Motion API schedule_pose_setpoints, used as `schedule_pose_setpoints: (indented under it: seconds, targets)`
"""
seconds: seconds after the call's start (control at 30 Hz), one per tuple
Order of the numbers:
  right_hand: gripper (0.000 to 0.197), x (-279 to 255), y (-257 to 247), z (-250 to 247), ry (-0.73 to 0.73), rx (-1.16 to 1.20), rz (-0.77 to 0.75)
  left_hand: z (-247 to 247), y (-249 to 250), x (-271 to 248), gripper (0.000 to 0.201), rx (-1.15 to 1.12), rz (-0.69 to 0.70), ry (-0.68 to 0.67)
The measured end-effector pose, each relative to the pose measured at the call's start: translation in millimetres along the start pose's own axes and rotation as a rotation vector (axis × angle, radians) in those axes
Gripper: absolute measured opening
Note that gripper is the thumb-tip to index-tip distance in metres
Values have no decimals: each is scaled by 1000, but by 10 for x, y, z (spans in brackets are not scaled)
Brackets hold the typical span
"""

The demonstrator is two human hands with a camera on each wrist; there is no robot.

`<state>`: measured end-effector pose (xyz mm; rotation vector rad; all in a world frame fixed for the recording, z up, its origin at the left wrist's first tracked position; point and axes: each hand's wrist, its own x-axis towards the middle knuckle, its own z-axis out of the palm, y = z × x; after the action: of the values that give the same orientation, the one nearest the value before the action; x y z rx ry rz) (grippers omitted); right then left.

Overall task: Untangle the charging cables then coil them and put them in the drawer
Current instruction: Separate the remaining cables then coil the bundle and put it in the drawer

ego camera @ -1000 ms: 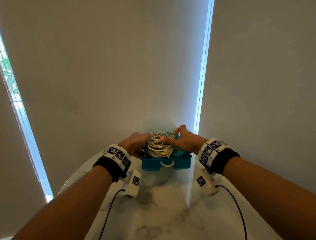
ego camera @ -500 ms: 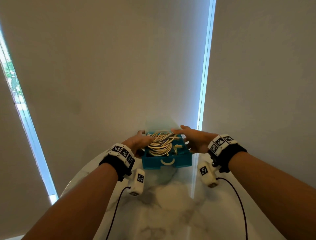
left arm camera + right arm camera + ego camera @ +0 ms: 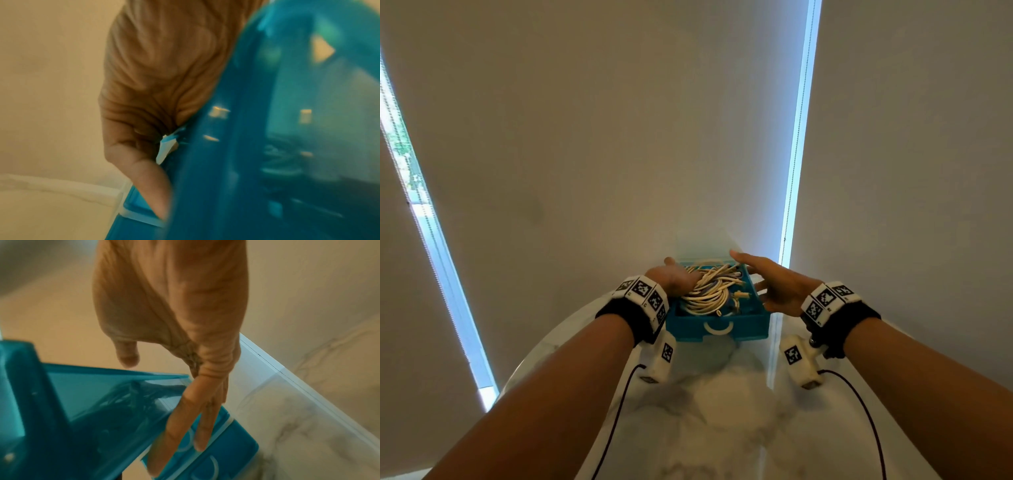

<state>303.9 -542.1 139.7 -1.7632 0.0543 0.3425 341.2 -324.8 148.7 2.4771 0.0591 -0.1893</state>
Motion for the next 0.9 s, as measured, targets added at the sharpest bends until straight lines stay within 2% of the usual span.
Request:
schedule_pose_setpoints:
  seconds: [0.07, 0.17, 0.27, 0.33, 0.4, 0.5, 0.6, 0.73, 0.77, 0.83, 0.87, 0.9]
  targets:
    - [77, 28, -2, 17, -3, -108, -21, 19, 59, -33, 85, 130, 38, 41]
    - [72, 103, -20, 26, 89, -269, -27, 44, 126, -80, 81, 214, 24, 74]
    - [80, 161, -38, 2, 157, -343, -19, 31, 128, -60, 89, 181, 8, 42]
    - [86, 187, -44, 11, 192, -409, -22, 12, 71, 45, 90, 138, 16, -34]
    - [87, 208, -51, 30, 226, -470, -26, 9, -5, 125, 86, 19, 29, -128]
    - [86, 233, -65, 44, 250, -490, -20, 18, -157, 165, 53, -307, 11, -238]
    - [86, 247, -63, 63, 291, -515, -23, 28, -317, 213, 42, -484, 18, -330]
    - [86, 224, -82, 177, 273, -392, -43, 36, -463, 278, 31, -743, 73, -317]
    - [84, 195, -98, 188, 216, -294, -26, 30, -442, 264, 32, -736, 102, -279]
    - [65, 89, -147, 211, 74, -156, -19, 39, -370, 305, 44, -664, 149, -152]
    - [61, 59, -171, 221, 24, -154, -32, 45, -349, 356, 51, -624, 168, -102]
    - [67, 75, -171, 217, 14, -223, -50, 47, -329, 390, 56, -584, 186, -81]
